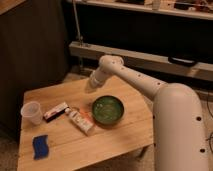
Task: Place the pepper in the ceramic cup
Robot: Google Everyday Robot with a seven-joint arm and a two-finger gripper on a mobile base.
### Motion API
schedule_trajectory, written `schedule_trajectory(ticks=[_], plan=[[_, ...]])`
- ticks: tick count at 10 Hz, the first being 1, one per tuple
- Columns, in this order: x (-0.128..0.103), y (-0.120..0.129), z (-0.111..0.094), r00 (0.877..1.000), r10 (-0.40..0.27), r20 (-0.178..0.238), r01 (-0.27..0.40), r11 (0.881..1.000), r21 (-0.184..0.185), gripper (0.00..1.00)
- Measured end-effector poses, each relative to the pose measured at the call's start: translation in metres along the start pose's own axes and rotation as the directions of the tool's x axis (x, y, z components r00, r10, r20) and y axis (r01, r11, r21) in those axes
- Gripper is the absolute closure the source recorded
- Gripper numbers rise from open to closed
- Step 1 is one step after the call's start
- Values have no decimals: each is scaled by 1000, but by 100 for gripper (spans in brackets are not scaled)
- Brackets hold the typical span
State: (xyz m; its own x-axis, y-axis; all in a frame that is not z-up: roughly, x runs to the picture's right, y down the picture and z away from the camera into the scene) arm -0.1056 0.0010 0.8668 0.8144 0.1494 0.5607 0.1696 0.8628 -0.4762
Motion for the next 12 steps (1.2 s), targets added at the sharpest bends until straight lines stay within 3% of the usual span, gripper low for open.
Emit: schedule_trajectory(ticks=[4,6,8,10,12], plan=[[0,3,-2,1000,26,-3,-26,1000,15,80],[-5,18,1,992,130,5,-130,991,28,80],[-21,41,6,973,229,-2,-229,972,56,80],[-31,43,5,971,235,-46,-231,970,80,78],[-32,35,-4,962,241,-132,-230,969,94,75]])
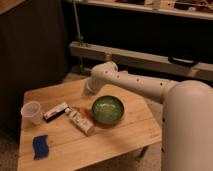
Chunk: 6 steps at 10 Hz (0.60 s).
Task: Place the pepper in the ceramic cup
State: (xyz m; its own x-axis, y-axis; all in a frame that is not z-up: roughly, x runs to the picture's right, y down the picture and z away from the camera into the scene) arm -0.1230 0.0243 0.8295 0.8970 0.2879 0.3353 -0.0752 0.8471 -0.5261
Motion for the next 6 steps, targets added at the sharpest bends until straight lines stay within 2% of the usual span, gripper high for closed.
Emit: schedule_trajectory(ticks=[1,2,3,4,5,6], plan=[[-4,-2,-2,999,3,-32,-3,1000,-8,69],[6,-1,-2,998,18,-55,-20,999,-27,60],[12,3,2,998,33,-59,-36,998,-48,51],[19,15,10,998,42,-39,-45,995,-86,39],[28,27,12,998,56,-21,-58,992,-110,29],[29,40,13,998,59,-8,-59,990,-125,23]])
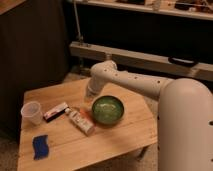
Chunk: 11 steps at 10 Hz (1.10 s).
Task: Place the pepper in the ceramic cup
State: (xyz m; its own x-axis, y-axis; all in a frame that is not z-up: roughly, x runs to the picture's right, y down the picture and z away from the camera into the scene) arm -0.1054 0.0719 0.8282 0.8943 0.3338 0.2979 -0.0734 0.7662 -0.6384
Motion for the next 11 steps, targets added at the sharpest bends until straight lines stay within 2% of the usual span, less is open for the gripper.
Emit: schedule_trajectory(ticks=[2,4,6,11], plan=[[-3,25,-3,999,-12,33,12,1000,-19,20],[-20,35,-17,998,-44,46,45,999,-12,20],[-24,31,-28,999,-48,19,48,999,11,20],[-24,29,-26,999,-39,20,39,999,19,20]])
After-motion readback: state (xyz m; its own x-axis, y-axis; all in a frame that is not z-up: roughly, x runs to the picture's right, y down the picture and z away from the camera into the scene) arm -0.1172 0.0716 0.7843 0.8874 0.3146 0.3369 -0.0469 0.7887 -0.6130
